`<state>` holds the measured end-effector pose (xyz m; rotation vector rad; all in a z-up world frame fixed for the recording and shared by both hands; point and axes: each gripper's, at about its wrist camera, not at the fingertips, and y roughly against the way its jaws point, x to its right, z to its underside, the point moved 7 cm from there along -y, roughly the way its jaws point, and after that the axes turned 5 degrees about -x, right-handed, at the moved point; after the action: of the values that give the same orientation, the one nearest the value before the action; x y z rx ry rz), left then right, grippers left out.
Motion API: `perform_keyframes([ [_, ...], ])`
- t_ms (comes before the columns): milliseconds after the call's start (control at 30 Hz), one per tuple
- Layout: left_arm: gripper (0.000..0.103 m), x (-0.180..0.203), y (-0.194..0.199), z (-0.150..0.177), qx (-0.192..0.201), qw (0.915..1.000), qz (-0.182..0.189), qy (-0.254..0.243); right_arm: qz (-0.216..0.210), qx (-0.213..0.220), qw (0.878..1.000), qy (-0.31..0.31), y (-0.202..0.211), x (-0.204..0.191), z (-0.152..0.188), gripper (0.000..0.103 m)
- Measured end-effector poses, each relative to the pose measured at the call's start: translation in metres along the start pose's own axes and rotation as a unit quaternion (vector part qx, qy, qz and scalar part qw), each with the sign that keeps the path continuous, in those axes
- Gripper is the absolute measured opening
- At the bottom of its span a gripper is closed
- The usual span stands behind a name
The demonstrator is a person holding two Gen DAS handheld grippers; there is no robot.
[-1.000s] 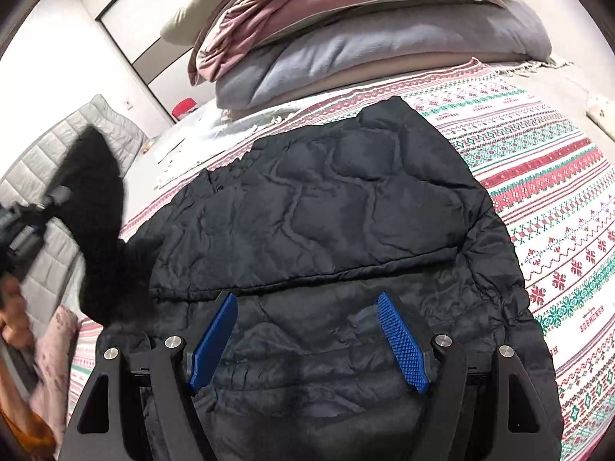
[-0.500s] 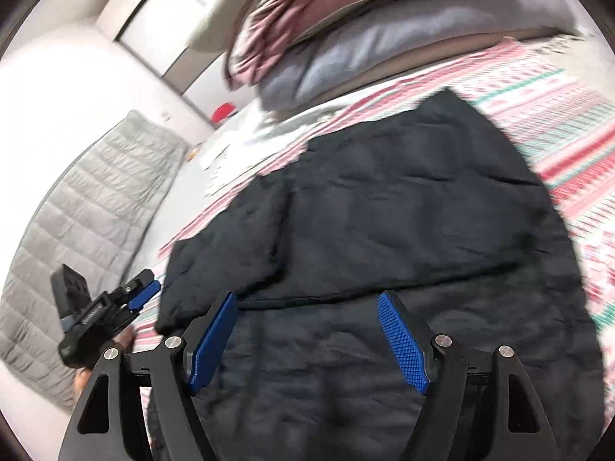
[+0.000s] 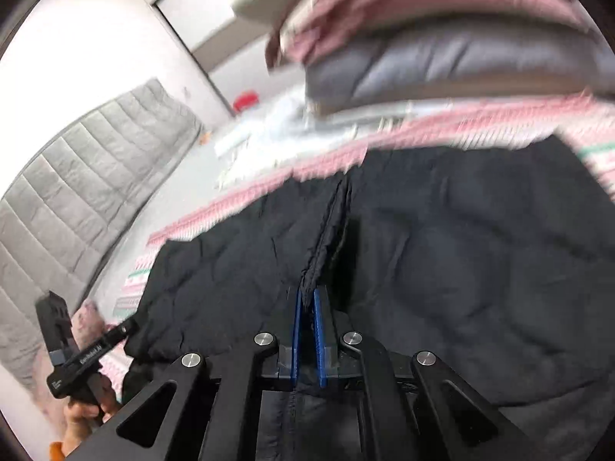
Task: Fold large clothes
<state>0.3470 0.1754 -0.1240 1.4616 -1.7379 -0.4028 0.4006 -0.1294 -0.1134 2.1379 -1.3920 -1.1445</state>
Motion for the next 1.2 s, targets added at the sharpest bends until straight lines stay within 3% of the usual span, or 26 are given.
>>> perform_keyframes([
  [67,0.052,-0.001,-0.011,0.008,-0.018,0.9998,0.002,0.002,0.040,-0.001,0.999,0.011,0.003,0.006,0.008,0.006],
  [167,0.052,0.000,-0.022,0.016,-0.035,0.9993,-0.010,-0.008,0.103,-0.063,0.992,0.035,-0.028,0.021,0.036,0.007],
  [233,0.053,0.003,-0.022,0.016,-0.041,0.9987,-0.024,-0.017,0.117,-0.077,0.989,0.040,-0.043,0.026,0.047,0.006],
  [300,0.060,0.007,-0.016,0.015,-0.050,0.9974,-0.042,-0.032,0.128,-0.076,0.988,0.043,-0.040,0.023,0.047,0.009],
  [367,0.078,0.011,-0.005,0.015,-0.059,0.9957,-0.056,-0.045,0.128,-0.086,0.987,0.037,-0.033,0.020,0.047,0.011],
  [433,0.082,0.015,0.013,0.015,-0.055,0.9956,-0.062,-0.044,0.120,-0.100,0.987,0.027,-0.022,0.020,0.046,0.018],
  [467,0.083,0.015,0.022,0.016,-0.057,0.9958,-0.060,-0.041,0.109,-0.107,0.988,0.020,-0.012,0.020,0.047,0.021],
  [567,0.088,0.017,0.054,0.023,-0.077,0.9940,-0.069,-0.035,0.100,-0.099,0.990,0.020,0.029,0.020,0.042,0.049],
  [633,0.089,0.017,0.077,0.030,-0.077,0.9927,-0.082,-0.043,0.103,-0.079,0.991,0.026,0.061,0.021,0.042,0.073],
  [733,0.091,0.017,0.117,0.042,-0.072,0.9906,-0.100,-0.060,0.102,-0.050,0.993,0.031,0.118,0.025,0.048,0.078],
  [967,0.091,0.016,0.185,0.074,-0.057,0.9897,-0.103,-0.081,0.113,-0.028,0.993,0.025,0.217,0.051,0.070,0.082],
  [1200,0.091,0.003,0.214,0.137,-0.085,0.9902,-0.070,-0.086,0.122,-0.030,0.992,0.007,0.279,0.096,0.124,0.082],
])
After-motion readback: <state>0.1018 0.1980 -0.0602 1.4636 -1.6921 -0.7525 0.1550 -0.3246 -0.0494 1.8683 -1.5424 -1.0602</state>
